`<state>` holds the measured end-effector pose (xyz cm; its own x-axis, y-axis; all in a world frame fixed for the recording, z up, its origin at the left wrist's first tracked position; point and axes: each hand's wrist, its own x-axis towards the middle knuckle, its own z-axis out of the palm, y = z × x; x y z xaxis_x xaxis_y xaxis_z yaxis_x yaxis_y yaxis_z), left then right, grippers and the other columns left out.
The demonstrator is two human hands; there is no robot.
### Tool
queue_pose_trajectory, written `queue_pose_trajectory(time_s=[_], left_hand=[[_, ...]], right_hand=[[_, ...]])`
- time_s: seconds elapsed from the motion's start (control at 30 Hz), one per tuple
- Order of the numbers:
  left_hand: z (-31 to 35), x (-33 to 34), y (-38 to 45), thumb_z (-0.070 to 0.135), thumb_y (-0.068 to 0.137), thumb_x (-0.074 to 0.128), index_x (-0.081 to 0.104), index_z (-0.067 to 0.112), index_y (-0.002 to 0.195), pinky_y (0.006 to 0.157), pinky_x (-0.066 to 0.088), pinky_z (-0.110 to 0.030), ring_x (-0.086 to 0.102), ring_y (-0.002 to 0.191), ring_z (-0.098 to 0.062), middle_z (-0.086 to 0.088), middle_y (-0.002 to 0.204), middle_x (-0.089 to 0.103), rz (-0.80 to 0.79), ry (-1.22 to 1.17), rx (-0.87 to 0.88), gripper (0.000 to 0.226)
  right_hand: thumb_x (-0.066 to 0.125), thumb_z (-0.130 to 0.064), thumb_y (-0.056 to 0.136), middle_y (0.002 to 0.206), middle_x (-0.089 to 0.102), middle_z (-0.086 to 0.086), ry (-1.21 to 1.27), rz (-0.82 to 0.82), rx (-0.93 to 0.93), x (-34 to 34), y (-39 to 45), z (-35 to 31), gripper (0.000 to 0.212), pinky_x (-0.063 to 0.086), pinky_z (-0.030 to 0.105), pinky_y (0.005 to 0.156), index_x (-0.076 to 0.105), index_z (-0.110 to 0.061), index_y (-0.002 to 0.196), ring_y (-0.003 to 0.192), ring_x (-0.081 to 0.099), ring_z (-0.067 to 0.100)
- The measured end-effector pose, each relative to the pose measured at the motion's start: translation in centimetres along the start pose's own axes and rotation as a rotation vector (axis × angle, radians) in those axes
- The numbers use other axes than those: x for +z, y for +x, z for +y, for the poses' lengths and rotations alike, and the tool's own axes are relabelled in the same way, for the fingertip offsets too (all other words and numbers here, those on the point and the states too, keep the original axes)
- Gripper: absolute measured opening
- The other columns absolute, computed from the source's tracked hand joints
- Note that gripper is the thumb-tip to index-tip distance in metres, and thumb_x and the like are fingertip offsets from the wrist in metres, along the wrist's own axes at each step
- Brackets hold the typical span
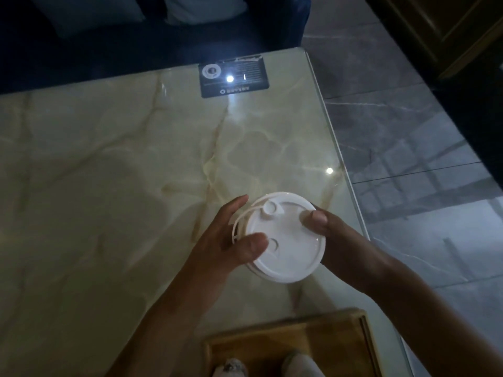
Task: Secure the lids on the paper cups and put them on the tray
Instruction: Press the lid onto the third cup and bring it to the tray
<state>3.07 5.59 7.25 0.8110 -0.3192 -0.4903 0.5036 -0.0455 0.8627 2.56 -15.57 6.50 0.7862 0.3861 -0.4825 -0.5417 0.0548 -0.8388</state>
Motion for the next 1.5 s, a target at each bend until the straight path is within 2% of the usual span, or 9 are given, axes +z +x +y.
queue_pose_trajectory(time_s=[0.13, 0.4, 0.63, 0.8, 0.97, 1.13, 1.27, 1.33, 1.5], left_hand=[[-0.4, 0.3, 0.1, 0.060, 0.055, 0.073, 0.078, 0.045, 0.106, 0.087, 0.058, -0.038, 0.076, 0.101, -0.011, 0.010, 0.109, 0.080, 0.066, -0.126, -0.138, 0.053], [-0.4, 0.8, 0.6, 0.087, 0.048, 0.061, 0.066, 0.028, 0.133, 0.069, 0.059, -0.042, 0.073, 0.102, -0.041, -0.020, 0.129, 0.071, 0.109, -0.288, -0.487, 0.103], [-1.0, 0.8, 0.2, 0.094, 0.034, 0.070, 0.066, 0.031, 0.132, 0.078, 0.060, -0.055, 0.075, 0.106, -0.040, -0.019, 0.123, 0.074, 0.009, -0.281, -0.488, 0.117], [-1.5, 1.0, 0.1, 0.093, 0.018, 0.075, 0.063, 0.029, 0.135, 0.076, 0.062, -0.049, 0.077, 0.100, -0.040, -0.023, 0.114, 0.077, 0.024, -0.258, -0.451, 0.134], [-2.2, 0.7, 0.2, 0.087, 0.019, 0.082, 0.068, 0.030, 0.125, 0.074, 0.060, -0.047, 0.077, 0.097, -0.037, -0.020, 0.112, 0.078, 0.038, -0.265, -0.401, 0.121], [-2.7, 0.3, -0.3, 0.077, 0.026, 0.091, 0.077, 0.043, 0.103, 0.089, 0.054, -0.043, 0.078, 0.091, -0.012, 0.006, 0.104, 0.082, 0.016, -0.207, -0.257, 0.086], [-2.0, 0.7, -0.7, 0.079, 0.041, 0.087, 0.071, 0.062, 0.107, 0.102, 0.050, -0.043, 0.070, 0.114, -0.003, 0.023, 0.120, 0.075, -0.071, -0.091, -0.133, 0.070], [-1.9, 0.8, -0.7, 0.074, 0.051, 0.087, 0.071, 0.055, 0.116, 0.103, 0.051, -0.039, 0.068, 0.121, -0.009, 0.016, 0.126, 0.074, -0.073, -0.077, -0.048, 0.069], [-1.5, 0.7, -0.9, 0.070, 0.053, 0.089, 0.066, 0.052, 0.124, 0.092, 0.055, -0.024, 0.066, 0.124, -0.011, 0.013, 0.131, 0.072, -0.092, 0.018, 0.057, 0.076]], right_hand=[[0.068, -0.099, 0.052, 0.140, 0.069, 0.013, -0.024, -0.019, 0.097, 0.0, 0.5, 0.3, 0.119, 0.047, 0.062, 0.115, 0.058, -0.028, 0.147, 0.127, 0.068, 0.039], [0.064, -0.102, 0.048, 0.103, 0.072, -0.044, -0.068, -0.083, 0.193, 1.6, 1.1, 0.1, 0.047, 0.056, 0.029, 0.085, 0.058, -0.085, 0.091, 0.097, 0.072, -0.014], [0.064, -0.076, 0.077, 0.092, 0.079, -0.034, -0.026, 0.019, 0.184, 2.1, 1.3, -0.6, 0.016, 0.059, 0.013, 0.062, 0.071, -0.069, 0.089, 0.085, 0.076, -0.008], [0.059, -0.077, 0.078, 0.092, 0.079, -0.033, -0.052, 0.016, 0.180, 2.2, 1.4, -0.1, 0.036, 0.060, 0.014, 0.060, 0.067, -0.056, 0.106, 0.085, 0.077, -0.007], [0.060, -0.091, 0.066, 0.107, 0.079, -0.029, -0.008, -0.032, 0.144, 1.8, 1.3, 0.7, 0.050, 0.060, 0.030, 0.086, 0.068, -0.064, 0.107, 0.099, 0.077, -0.002], [0.048, -0.097, 0.073, 0.129, 0.078, 0.001, 0.182, 0.058, 0.135, 0.9, 1.6, 0.6, 0.079, 0.053, 0.056, 0.111, 0.074, -0.045, 0.126, 0.122, 0.073, 0.030], [0.044, -0.066, 0.103, 0.102, 0.082, -0.010, 0.089, 0.097, 0.082, 0.3, 1.6, 0.6, 0.041, 0.063, 0.034, 0.085, 0.080, -0.046, 0.103, 0.099, 0.078, 0.013], [0.037, -0.044, 0.115, 0.086, 0.079, -0.016, 0.099, 0.119, 0.067, 0.3, 1.5, 0.3, 0.051, 0.059, 0.018, 0.071, 0.079, -0.049, 0.086, 0.082, 0.077, 0.002], [0.042, -0.029, 0.113, 0.091, 0.074, 0.009, 0.091, 0.084, -0.007, 0.1, 1.3, 0.0, 0.039, 0.057, 0.022, 0.075, 0.074, -0.016, 0.096, 0.086, 0.071, 0.006]])
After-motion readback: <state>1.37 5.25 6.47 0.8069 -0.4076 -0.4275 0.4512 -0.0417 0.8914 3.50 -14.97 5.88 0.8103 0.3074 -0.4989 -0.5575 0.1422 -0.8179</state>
